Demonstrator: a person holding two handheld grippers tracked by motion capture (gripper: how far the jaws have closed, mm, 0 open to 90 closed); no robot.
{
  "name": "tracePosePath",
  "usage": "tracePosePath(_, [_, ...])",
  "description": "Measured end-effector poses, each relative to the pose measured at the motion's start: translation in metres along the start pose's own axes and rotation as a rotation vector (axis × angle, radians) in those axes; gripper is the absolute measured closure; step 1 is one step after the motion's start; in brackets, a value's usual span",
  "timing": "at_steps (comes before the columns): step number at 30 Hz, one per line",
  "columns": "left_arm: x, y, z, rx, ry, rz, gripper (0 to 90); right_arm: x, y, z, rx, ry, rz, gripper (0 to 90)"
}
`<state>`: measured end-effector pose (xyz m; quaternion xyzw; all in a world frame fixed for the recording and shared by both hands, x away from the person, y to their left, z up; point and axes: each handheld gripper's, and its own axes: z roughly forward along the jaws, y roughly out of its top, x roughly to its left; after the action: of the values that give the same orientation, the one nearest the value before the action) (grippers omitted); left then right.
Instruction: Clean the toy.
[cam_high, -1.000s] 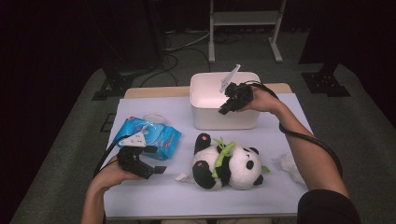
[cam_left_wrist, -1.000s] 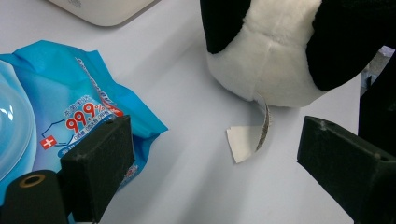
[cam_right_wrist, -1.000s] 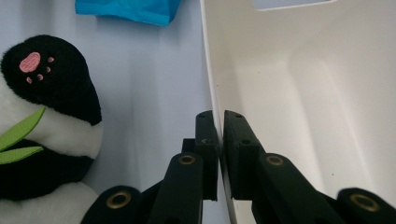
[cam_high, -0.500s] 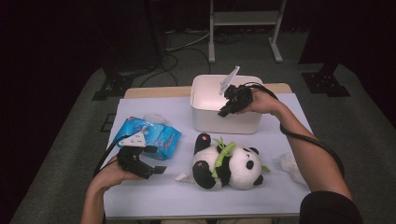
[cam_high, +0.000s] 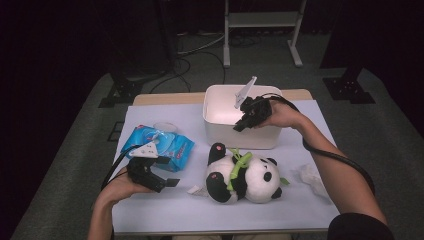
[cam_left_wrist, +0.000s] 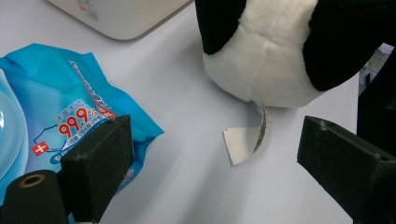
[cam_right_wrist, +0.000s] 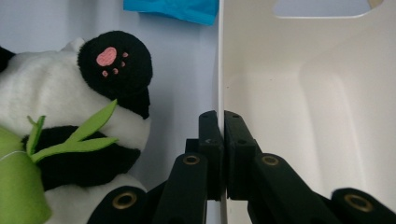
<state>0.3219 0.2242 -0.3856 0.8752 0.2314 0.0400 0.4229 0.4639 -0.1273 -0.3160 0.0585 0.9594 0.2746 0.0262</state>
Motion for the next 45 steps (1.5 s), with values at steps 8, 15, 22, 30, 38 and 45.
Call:
tracePosePath(8, [0.000,0.000,0.002,0.004,-0.007,0.006,10.2,0.011,0.000,0.000,0.005,0.003,-0.011,86.7])
tracePosePath(15, [-0.001,0.000,0.004,0.003,-0.012,0.009,10.3,0.020,0.000,0.000,0.005,0.003,-0.007,86.7])
tracePosePath(22, [-0.004,0.002,0.005,0.005,-0.015,0.018,10.2,0.029,0.002,0.000,0.014,0.003,-0.007,86.8])
tracePosePath(30, [-0.003,0.000,0.006,0.010,-0.017,0.015,10.3,0.038,0.003,0.000,0.022,0.008,-0.008,86.8])
tracePosePath(38, [-0.004,0.001,0.006,0.010,-0.013,0.019,10.3,0.046,0.003,-0.001,0.023,0.016,-0.018,86.7])
tracePosePath(45, [-0.004,0.000,0.006,0.010,-0.012,0.016,10.3,0.043,0.002,-0.002,0.016,0.026,0.014,81.4])
